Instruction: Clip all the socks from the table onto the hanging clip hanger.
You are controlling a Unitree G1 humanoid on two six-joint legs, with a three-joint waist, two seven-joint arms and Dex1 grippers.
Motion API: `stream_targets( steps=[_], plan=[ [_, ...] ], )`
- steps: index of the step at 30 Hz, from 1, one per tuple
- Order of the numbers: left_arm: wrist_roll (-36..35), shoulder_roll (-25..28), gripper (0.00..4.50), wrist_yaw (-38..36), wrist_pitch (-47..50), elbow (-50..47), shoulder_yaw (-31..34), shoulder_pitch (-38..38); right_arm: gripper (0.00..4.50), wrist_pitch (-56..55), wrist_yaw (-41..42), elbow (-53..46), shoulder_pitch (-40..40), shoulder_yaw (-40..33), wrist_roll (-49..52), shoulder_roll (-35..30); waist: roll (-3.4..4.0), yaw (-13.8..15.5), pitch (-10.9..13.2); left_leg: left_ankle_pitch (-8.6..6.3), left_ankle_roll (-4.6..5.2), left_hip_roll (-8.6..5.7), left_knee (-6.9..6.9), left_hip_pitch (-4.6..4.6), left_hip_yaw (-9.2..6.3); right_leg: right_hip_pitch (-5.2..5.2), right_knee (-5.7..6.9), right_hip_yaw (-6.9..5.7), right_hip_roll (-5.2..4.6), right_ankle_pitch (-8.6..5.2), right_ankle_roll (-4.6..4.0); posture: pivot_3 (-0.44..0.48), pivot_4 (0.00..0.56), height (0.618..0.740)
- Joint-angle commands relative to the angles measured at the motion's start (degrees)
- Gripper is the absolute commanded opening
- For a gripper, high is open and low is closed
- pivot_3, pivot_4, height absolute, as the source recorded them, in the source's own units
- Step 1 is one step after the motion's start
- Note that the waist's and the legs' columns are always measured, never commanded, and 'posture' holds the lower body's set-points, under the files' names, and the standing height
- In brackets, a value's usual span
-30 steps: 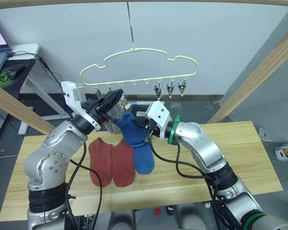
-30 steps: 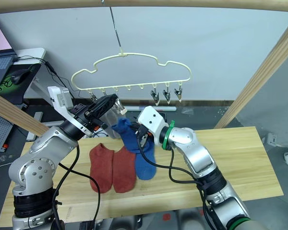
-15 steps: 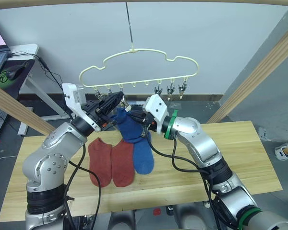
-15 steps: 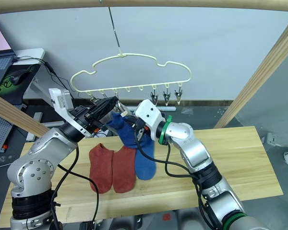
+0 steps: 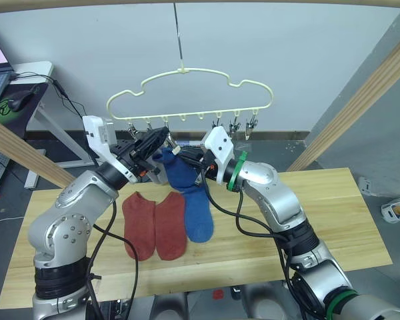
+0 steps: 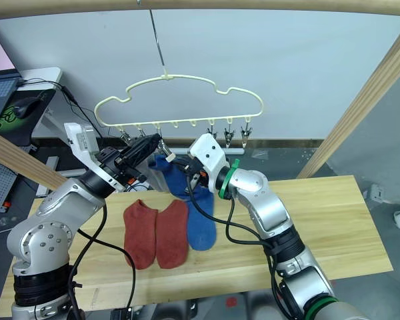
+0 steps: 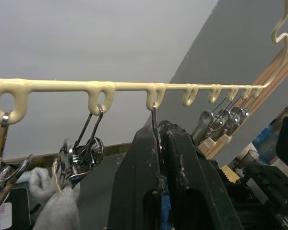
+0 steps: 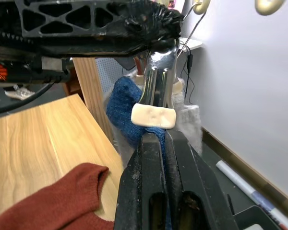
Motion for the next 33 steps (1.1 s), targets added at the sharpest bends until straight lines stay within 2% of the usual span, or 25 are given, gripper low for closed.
stream_targets(
  steps=[1,13,14,16,22,27,33],
  plan=[
    [-0.7,0.1,0.00,0.0,-0.6,-2.0,0.5,0.9,0.03,-0.5,-0.4,-1.8,-1.2,-0.6,1.3,1.2,0.00,0.0,0.0,0.00,0.00,0.00,0.00,0.00,0.00,-0.01,0.00,0.00,0.00,0.00,0.00,-0.063,0.277,0.740],
    [-2.7,0.9,3.58,-0.4,0.1,-2.9,1.4,1.9,0.00,1.0,-0.5,-1.0,-1.2,0.8,0.1,1.4,0.00,0.0,0.0,0.00,0.00,0.00,0.00,0.00,-0.01,-0.02,0.03,0.00,0.00,0.00,0.00,-0.054,0.275,0.740],
    [-2.4,1.0,3.89,-0.4,-0.1,-3.0,1.3,2.0,0.50,1.3,-0.4,-1.0,-1.1,1.0,0.1,1.3,0.00,0.0,0.0,0.00,0.00,0.00,0.00,0.00,0.00,-0.02,0.03,0.00,0.00,0.00,0.00,-0.054,0.275,0.740],
    [-2.0,1.3,3.90,-0.4,-0.3,-3.1,1.3,2.1,1.03,1.9,-0.2,-1.3,-1.0,1.3,0.1,1.1,0.00,0.0,0.0,0.00,0.00,0.00,0.00,0.00,0.00,-0.02,0.03,0.01,0.00,0.00,0.00,-0.054,0.275,0.740],
    [-0.2,2.4,3.90,-1.2,-1.1,-3.5,0.7,3.3,3.15,3.5,0.9,-3.3,0.0,3.2,-1.1,-1.8,0.00,0.0,0.0,0.00,0.00,-0.01,0.00,0.00,0.01,-0.03,0.02,-0.01,-0.01,0.00,0.00,-0.055,0.269,0.740],
    [3.0,4.7,3.90,-4.1,-2.3,-5.3,-0.8,6.2,3.15,7.1,1.5,-9.6,3.5,3.8,-1.0,-6.2,0.00,0.1,0.0,0.00,0.00,0.00,-0.01,-0.01,-0.02,-0.03,0.01,0.02,-0.02,0.00,0.00,-0.055,0.257,0.740],
    [11.4,9.7,3.90,-12.0,-8.7,-6.1,-3.5,12.1,3.15,11.4,1.1,-20.0,10.2,3.0,-0.4,-11.9,0.02,0.0,0.0,0.01,-0.02,-0.01,-0.01,-0.02,0.01,-0.04,-0.01,0.04,-0.03,0.00,0.00,-0.067,0.237,0.740]
  ],
)
